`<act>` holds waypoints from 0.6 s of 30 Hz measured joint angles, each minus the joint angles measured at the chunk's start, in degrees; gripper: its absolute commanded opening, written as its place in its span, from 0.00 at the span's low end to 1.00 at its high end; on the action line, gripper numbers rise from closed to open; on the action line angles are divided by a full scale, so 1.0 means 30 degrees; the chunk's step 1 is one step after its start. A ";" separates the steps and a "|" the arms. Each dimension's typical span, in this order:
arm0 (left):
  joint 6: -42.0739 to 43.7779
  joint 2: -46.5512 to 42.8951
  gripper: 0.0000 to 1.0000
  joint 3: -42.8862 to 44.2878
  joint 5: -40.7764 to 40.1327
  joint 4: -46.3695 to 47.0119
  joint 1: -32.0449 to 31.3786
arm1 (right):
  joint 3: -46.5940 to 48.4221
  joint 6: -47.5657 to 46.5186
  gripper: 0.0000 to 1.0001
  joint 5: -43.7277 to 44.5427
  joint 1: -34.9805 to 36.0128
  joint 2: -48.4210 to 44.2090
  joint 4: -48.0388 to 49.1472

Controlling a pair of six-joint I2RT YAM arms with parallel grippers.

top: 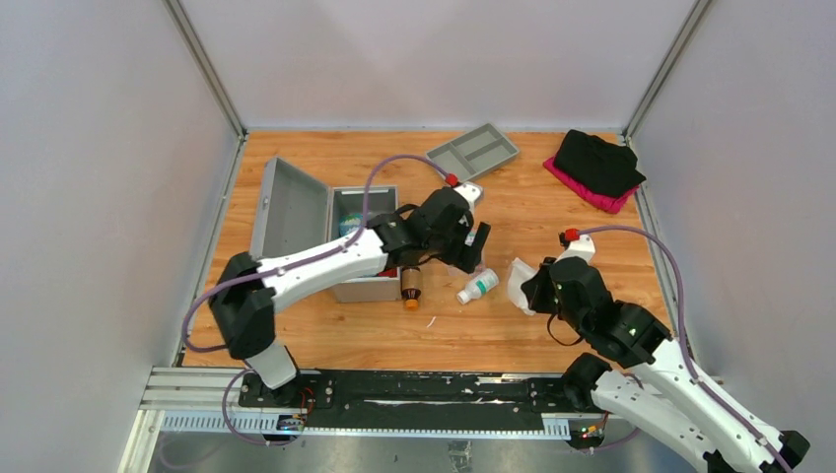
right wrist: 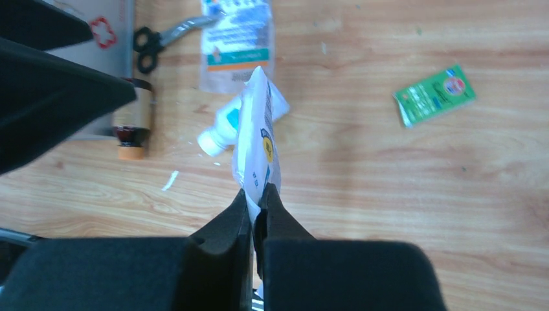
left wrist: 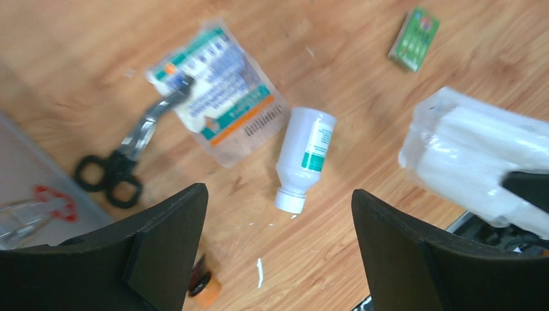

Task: Organize the medicine kit
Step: Pick up the medical item at the center of the board.

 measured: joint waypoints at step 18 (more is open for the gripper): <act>0.1435 -1.6823 0.97 -0.3745 -1.4265 -0.3497 0.0678 | 0.7570 -0.1209 0.00 -1.2728 0.0000 1.5380 1.4331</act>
